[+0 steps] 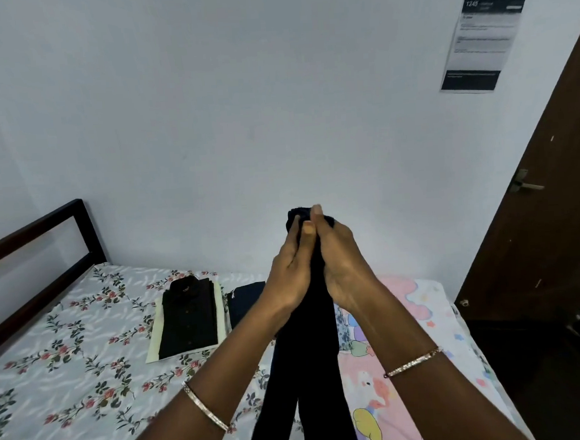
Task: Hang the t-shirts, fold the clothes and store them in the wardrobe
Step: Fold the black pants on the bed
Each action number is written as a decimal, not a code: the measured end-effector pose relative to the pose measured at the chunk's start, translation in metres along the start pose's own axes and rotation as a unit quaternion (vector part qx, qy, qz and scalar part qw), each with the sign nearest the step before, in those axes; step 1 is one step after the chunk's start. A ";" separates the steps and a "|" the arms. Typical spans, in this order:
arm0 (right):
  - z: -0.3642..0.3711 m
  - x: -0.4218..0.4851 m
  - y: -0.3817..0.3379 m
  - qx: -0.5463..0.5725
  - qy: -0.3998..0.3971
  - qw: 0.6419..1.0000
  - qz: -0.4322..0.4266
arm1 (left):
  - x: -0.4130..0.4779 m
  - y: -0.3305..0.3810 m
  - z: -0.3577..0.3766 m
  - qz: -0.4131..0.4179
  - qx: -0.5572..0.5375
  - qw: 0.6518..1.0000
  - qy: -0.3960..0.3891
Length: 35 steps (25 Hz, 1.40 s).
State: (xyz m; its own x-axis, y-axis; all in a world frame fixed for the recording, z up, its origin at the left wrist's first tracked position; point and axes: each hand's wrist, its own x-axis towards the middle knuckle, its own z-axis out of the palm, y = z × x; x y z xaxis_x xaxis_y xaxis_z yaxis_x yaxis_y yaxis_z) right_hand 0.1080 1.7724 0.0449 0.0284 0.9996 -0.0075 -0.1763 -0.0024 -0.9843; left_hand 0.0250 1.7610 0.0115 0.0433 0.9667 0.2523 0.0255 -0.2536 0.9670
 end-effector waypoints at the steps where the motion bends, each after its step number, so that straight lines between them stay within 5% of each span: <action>1: -0.002 -0.001 -0.004 0.057 -0.025 0.997 0.036 | -0.001 -0.001 0.001 0.001 0.009 1.000 -0.022; 6: -0.021 -0.009 -0.030 0.207 -0.173 0.957 0.108 | -0.001 -0.001 0.000 0.032 0.047 0.998 0.013; 10: -0.040 -0.016 -0.042 0.107 -0.267 0.954 0.087 | 0.004 0.003 -0.015 0.065 0.071 0.992 0.084; 12: -0.044 -0.014 -0.050 -0.111 -0.222 0.968 -0.035 | 0.006 0.010 -0.025 0.076 0.048 0.993 0.074; 13: -0.048 -0.007 -0.051 -0.262 -0.141 0.945 -0.135 | 0.006 0.016 -0.027 0.081 0.026 0.994 0.064; 15: -0.054 0.004 -0.056 -0.438 -0.031 0.833 -0.337 | 0.003 0.034 -0.029 0.087 0.006 0.995 0.042; 16: -0.056 0.011 -0.057 -0.456 -0.049 0.797 -0.393 | 0.000 0.045 -0.029 0.090 -0.002 0.995 0.034; 20: -0.041 0.018 -0.078 -0.397 -0.155 0.803 -0.417 | -0.003 0.088 -0.030 0.081 -0.058 0.995 0.007; 27: -0.022 0.030 -0.163 -0.519 -0.009 0.657 -0.546 | 0.009 0.130 -0.044 0.132 -0.085 0.987 0.038; 35: -0.011 0.035 -0.250 -0.546 0.043 0.618 -0.564 | 0.007 0.068 -0.043 0.127 -0.011 0.992 0.017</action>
State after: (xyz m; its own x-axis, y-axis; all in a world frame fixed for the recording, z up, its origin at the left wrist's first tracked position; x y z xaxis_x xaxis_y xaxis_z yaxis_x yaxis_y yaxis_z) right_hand 0.1635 1.8079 0.2892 -0.4124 0.3778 0.8289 0.7715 0.6288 0.0972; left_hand -0.0163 1.7518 0.0801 0.0126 0.8720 0.4893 -0.0045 -0.4893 0.8721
